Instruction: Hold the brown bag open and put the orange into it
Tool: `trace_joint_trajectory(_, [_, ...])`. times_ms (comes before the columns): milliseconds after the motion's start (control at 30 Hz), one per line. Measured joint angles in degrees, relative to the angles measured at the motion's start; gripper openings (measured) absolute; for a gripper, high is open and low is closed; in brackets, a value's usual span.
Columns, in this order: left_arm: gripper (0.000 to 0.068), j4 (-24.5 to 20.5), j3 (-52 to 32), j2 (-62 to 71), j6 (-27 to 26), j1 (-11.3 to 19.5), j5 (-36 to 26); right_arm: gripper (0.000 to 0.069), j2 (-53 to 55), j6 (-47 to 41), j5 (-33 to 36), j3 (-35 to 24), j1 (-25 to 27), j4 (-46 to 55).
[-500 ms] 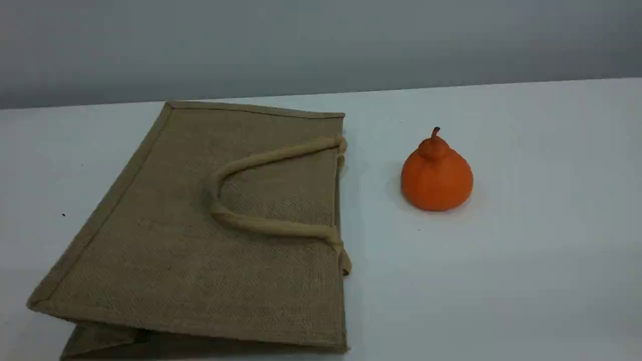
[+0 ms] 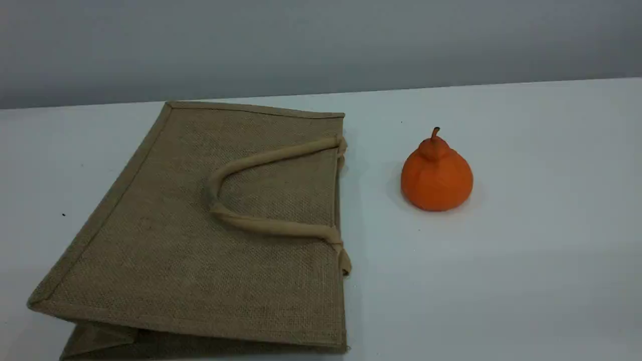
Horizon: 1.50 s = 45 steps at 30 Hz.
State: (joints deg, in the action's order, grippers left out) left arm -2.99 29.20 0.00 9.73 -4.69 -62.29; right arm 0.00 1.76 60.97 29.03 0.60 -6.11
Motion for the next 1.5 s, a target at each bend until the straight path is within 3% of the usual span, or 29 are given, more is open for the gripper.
trace_joint_trajectory(1167, [0.0521,0.4,0.0,0.5,-1.2,-0.1,0.1,0.042,0.0,-0.9,-0.2,0.0,0.0,-2.0])
trace_joint_trajectory(1333, [0.0521,0.5,1.6,6.8,-4.1,-0.1,3.4,0.042,1.8,2.5,-1.0,0.6,0.0,-5.3])
trace_joint_trajectory(1500, [0.0521,0.3,5.2,17.8,-4.0,-0.1,10.3,0.042,10.5,4.2,-8.3,1.8,0.0,-9.4])
